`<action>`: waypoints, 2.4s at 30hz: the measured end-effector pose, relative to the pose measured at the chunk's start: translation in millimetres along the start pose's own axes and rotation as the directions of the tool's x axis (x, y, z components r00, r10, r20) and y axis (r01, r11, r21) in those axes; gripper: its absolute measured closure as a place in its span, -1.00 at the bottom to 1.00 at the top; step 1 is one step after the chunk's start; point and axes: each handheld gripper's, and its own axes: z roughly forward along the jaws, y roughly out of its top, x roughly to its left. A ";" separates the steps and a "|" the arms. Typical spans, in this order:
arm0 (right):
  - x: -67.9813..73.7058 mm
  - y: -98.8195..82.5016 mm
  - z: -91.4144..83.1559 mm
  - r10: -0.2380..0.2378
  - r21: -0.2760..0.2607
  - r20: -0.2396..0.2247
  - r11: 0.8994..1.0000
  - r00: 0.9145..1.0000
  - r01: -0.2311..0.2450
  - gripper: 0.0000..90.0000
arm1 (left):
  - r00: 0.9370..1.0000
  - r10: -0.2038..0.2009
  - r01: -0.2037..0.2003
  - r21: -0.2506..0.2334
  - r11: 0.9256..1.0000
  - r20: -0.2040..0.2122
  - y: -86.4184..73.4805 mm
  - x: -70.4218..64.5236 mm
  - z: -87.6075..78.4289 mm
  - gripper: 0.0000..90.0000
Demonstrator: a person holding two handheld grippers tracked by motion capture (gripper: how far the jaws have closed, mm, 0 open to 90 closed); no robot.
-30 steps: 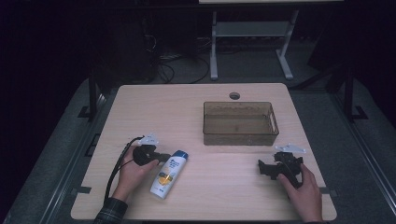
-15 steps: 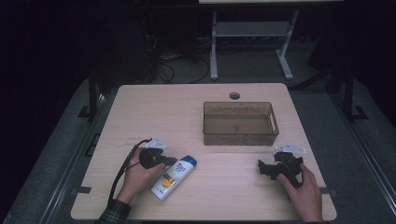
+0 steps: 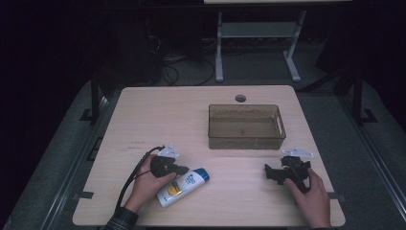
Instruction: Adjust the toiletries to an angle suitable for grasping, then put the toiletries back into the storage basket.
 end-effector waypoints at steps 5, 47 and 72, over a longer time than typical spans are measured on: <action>0.0 0.0 0.0 0.001 0.000 0.000 1.000 1.000 -0.001 -1.00 | 1.000 -0.005 0.005 -0.002 1.000 0.002 0.3 -2.2 0.7 1.00; 0.0 0.0 0.0 0.000 0.000 0.000 1.000 1.000 0.000 -1.00 | 0.999 0.047 -0.047 0.045 0.998 0.003 24.4 -35.0 -27.5 -0.32; 0.0 0.0 0.0 0.000 0.000 0.000 1.000 1.000 0.000 -1.00 | 0.995 0.096 -0.095 0.189 0.977 0.002 31.9 -46.6 13.3 -0.33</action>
